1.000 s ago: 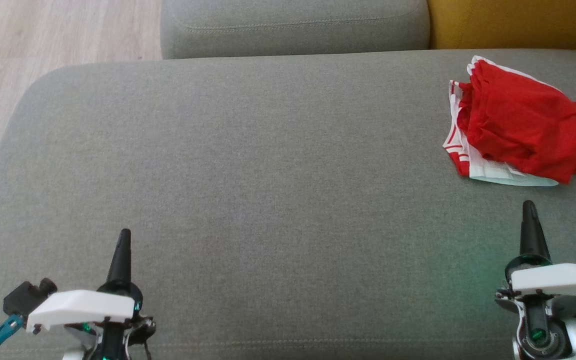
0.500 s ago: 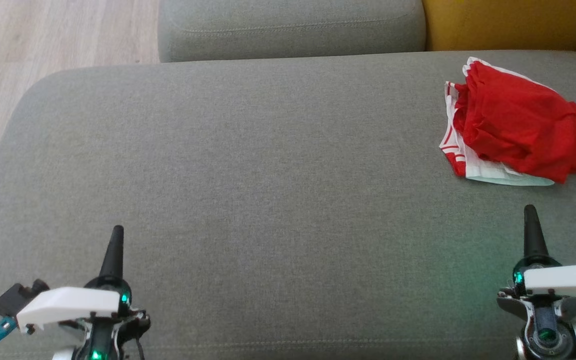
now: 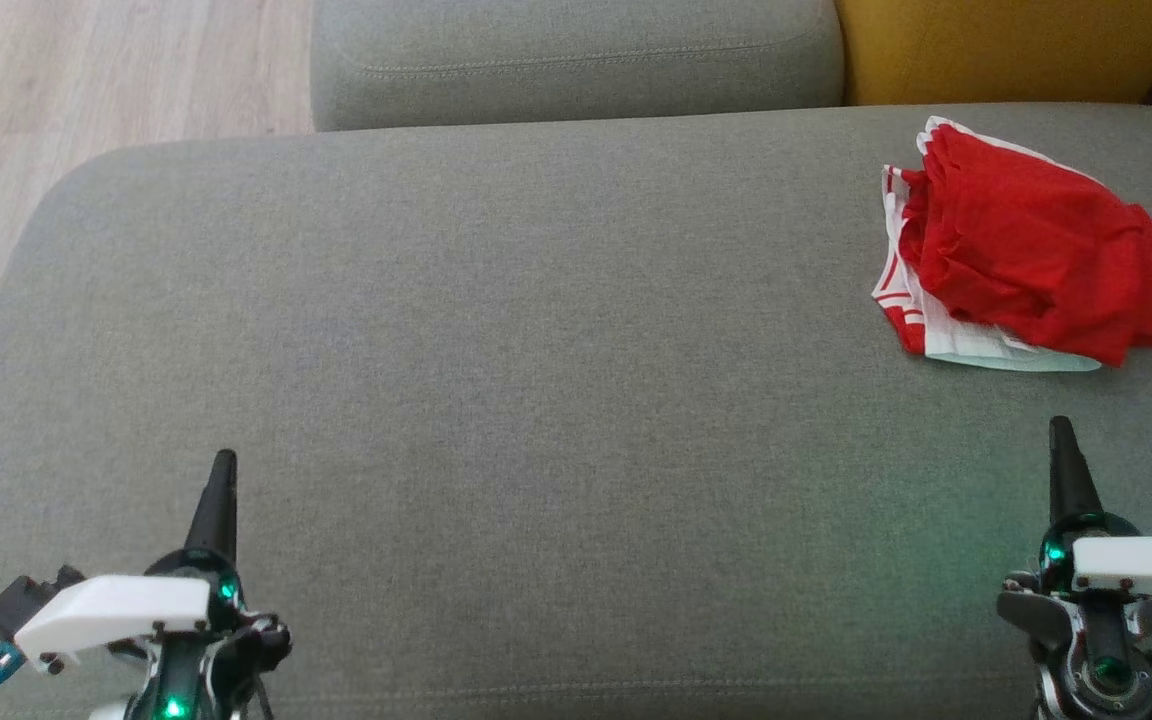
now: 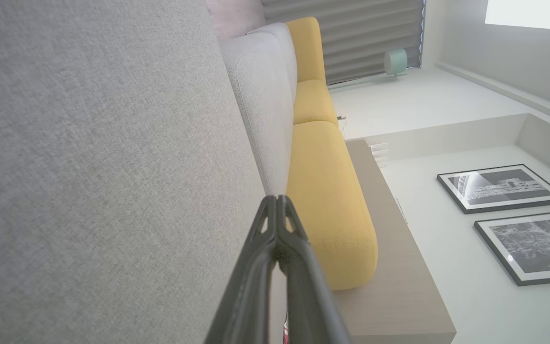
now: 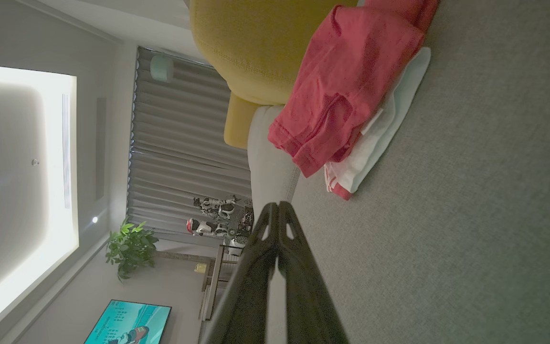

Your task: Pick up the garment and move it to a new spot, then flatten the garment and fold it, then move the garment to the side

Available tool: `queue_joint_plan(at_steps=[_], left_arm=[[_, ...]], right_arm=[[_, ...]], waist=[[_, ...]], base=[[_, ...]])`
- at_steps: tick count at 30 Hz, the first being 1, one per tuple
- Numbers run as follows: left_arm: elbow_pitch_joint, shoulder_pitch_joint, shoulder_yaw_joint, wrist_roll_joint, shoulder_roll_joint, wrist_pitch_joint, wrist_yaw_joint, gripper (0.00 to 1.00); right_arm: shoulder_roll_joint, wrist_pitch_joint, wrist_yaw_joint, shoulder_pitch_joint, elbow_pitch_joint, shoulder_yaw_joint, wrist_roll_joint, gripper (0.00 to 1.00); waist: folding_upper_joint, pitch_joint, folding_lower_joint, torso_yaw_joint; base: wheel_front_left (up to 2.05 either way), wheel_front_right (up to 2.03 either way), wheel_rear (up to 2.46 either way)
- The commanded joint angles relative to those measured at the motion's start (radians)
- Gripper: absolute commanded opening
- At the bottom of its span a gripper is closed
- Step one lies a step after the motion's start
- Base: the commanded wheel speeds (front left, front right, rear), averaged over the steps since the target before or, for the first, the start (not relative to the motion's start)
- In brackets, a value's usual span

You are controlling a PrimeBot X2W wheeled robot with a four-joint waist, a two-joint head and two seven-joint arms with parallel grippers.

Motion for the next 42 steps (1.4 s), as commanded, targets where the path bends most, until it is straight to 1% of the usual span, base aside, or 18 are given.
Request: queue_joint_plan(at_steps=[1, 3, 21, 42], left_arm=[[-0.027, -0.059, 0.037, -0.03, 0.017, 0.009, -0.009, 0.0], [-0.027, -0.06, 0.039, -0.039, 0.017, 0.012, -0.009, 0.0], [-0.021, -0.074, 0.079, -0.208, 0.016, 0.067, -0.01, 0.0], [-0.02, -0.074, 0.086, -0.203, 0.011, 0.073, -0.01, 0.0]], right_arm=[[-0.005, 0.01, 0.006, -0.052, -0.028, 0.012, 0.039, 0.0], [-0.005, 0.013, 0.006, -0.053, -0.028, 0.011, 0.052, 0.0], [-0.005, 0.065, 0.007, -0.057, -0.017, 0.0, 0.285, 0.0], [-0.005, 0.066, 0.007, -0.057, -0.017, 0.0, 0.287, 0.0]], waist=[[0.0, -0.001, 0.0, -0.001], [0.0, -0.001, 0.0, -0.001], [0.0, -0.01, 0.0, -0.011], [0.0, -0.01, 0.0, -0.011]], base=[[0.0, 0.0, 0.0], [0.0, 0.0, 0.0], [0.0, 0.0, 0.0], [0.0, 0.0, 0.0]])
